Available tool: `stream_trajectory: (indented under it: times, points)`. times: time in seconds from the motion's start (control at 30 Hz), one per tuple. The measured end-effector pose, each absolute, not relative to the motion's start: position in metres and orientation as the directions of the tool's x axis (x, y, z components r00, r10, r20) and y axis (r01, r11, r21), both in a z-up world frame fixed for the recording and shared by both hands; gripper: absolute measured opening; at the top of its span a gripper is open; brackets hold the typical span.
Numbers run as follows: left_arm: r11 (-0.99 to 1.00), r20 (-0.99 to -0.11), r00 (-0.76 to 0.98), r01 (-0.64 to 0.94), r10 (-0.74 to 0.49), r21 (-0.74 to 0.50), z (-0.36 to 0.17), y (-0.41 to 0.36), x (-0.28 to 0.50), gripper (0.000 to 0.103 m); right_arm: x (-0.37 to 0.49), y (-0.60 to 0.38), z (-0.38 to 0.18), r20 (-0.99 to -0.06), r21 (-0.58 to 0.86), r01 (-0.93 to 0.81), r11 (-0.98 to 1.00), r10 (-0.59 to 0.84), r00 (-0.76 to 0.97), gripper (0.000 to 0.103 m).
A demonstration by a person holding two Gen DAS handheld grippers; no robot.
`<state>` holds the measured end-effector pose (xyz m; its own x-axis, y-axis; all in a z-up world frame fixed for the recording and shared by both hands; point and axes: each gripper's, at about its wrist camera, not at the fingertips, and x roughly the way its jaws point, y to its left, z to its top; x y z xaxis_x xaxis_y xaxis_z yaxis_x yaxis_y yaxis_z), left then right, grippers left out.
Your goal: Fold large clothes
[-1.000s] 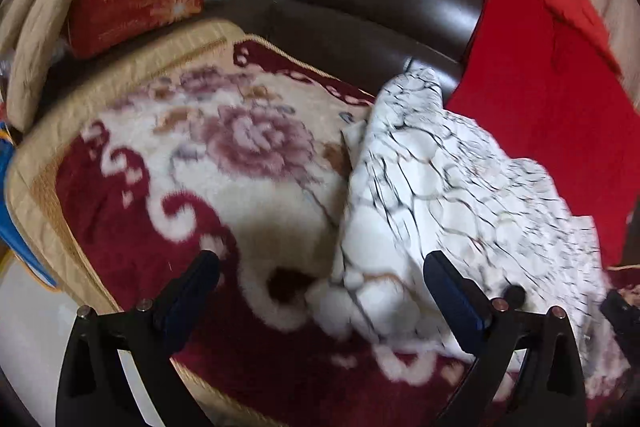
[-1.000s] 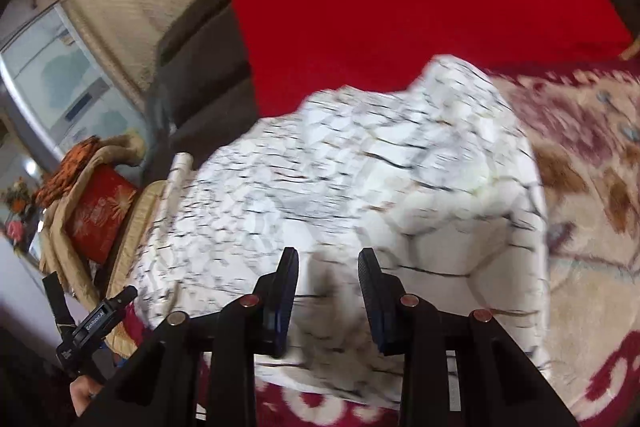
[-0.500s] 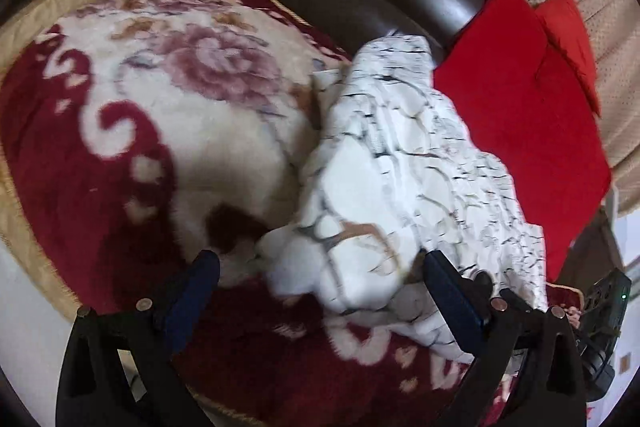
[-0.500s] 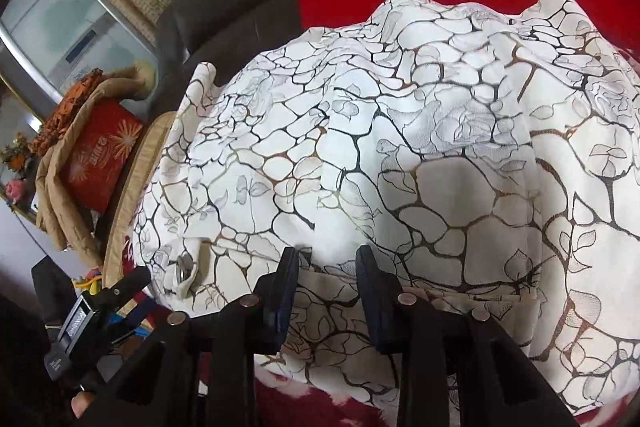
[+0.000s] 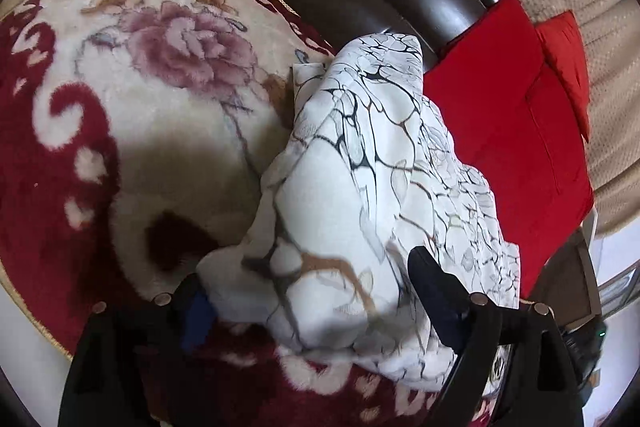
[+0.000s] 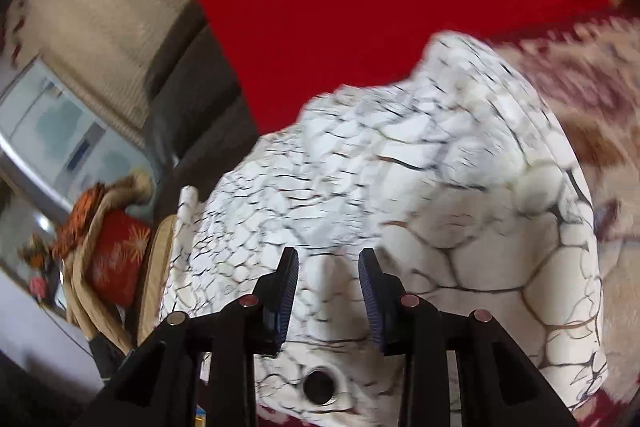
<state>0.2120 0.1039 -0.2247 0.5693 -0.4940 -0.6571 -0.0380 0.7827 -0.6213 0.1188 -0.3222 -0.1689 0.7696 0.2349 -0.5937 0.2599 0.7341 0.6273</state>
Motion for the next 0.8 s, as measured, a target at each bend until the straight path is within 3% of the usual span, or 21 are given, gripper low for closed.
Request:
stream_trajectory:
  times: [0.13,0.33,0.6,0.7,0.77,0.8]
  points:
    - [0.771,-0.596,0.632,0.003,-0.495,-0.637,-0.214,0.100,0.216,0.088,0.128,-0.326,-0.180,-0.643,0.618,0.298,0.727,0.250,0.724,0.035]
    - [0.815,-0.586,0.665,0.057,-0.462,-0.577,-0.204,0.084,0.224,0.087,0.157,-0.304,-0.148,-0.572,0.603,0.149,0.784,0.295,0.766,0.035]
    - [0.701,-0.522,0.645,0.030,-0.558,-0.712,-0.215,0.100,0.253,0.091,0.232,-0.262,-0.161,-0.554,0.702,0.092,0.707,0.461,0.693,0.035]
    - [0.673,-0.495,0.638,0.049,-0.590,-0.738,-0.217,0.104,0.261,0.091,0.270,-0.248,-0.194,-0.654,0.688,0.189,0.701,0.485,0.581,0.034]
    - [0.690,-0.492,0.640,0.082,-0.590,-0.720,-0.214,0.103,0.264,0.081,0.276,-0.254,-0.209,-0.620,0.740,0.209,0.640,0.526,0.582,0.034]
    - [0.715,-0.506,0.642,0.096,-0.576,-0.693,-0.212,0.100,0.265,0.061,0.277,-0.258,-0.210,-0.609,0.757,0.217,0.617,0.544,0.577,0.034]
